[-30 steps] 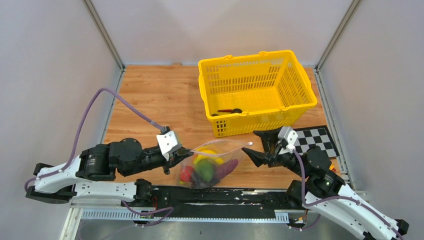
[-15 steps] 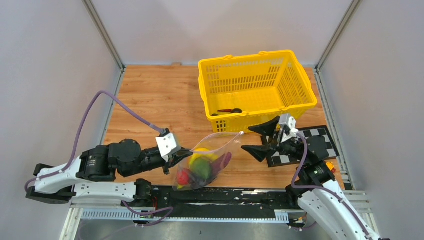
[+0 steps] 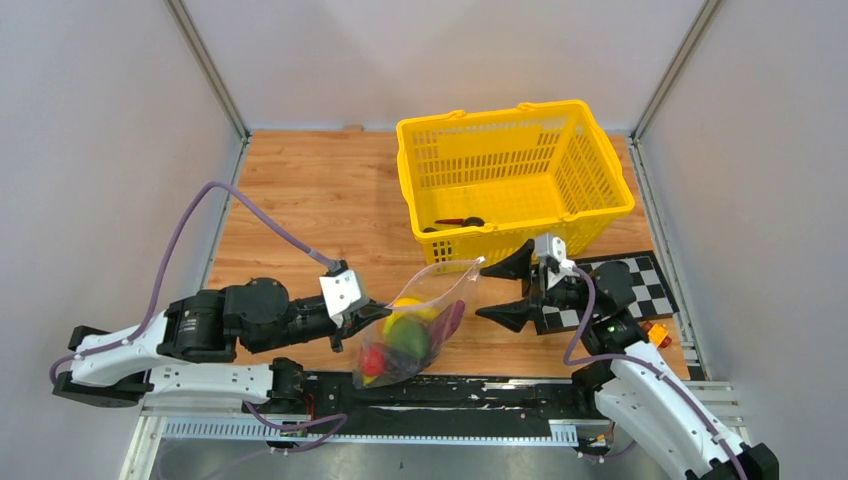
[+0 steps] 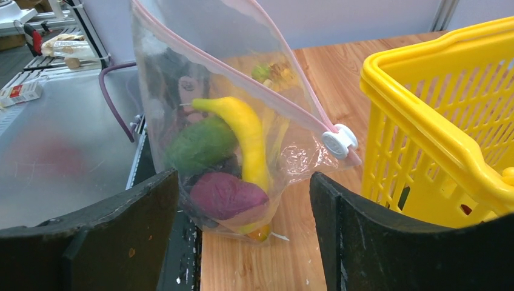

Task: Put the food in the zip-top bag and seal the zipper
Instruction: Adjust the zipper food storage bag at the center of the board.

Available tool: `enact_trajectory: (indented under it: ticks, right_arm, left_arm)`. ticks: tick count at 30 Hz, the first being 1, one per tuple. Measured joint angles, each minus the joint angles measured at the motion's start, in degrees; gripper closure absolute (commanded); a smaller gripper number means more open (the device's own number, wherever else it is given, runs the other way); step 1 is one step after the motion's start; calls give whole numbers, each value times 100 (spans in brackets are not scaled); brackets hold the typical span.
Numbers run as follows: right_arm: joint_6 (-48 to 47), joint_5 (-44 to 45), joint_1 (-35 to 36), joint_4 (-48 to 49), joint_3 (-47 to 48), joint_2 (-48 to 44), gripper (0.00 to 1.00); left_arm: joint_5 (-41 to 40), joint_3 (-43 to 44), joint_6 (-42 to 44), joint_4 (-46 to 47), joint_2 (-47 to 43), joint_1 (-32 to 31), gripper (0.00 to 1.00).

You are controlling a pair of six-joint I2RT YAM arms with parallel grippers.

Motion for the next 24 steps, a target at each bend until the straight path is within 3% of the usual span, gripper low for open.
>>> enact_trajectory:
  ticks: [7, 18, 22, 24]
  right_arm:
    - [-85, -92, -149, 286, 44, 699, 22]
    - [197, -710, -643, 758, 262, 748, 21]
    - [234, -988, -649, 831, 313, 931, 28]
    - [234, -1209, -651, 828, 321, 981, 39]
  left_arm:
    - [356, 149, 2, 9, 260, 0, 100]
    - [566, 184, 2, -70, 179, 0, 100]
    - [715, 188, 4, -68, 170, 0, 100]
    - [772, 188, 4, -66, 125, 0, 100]
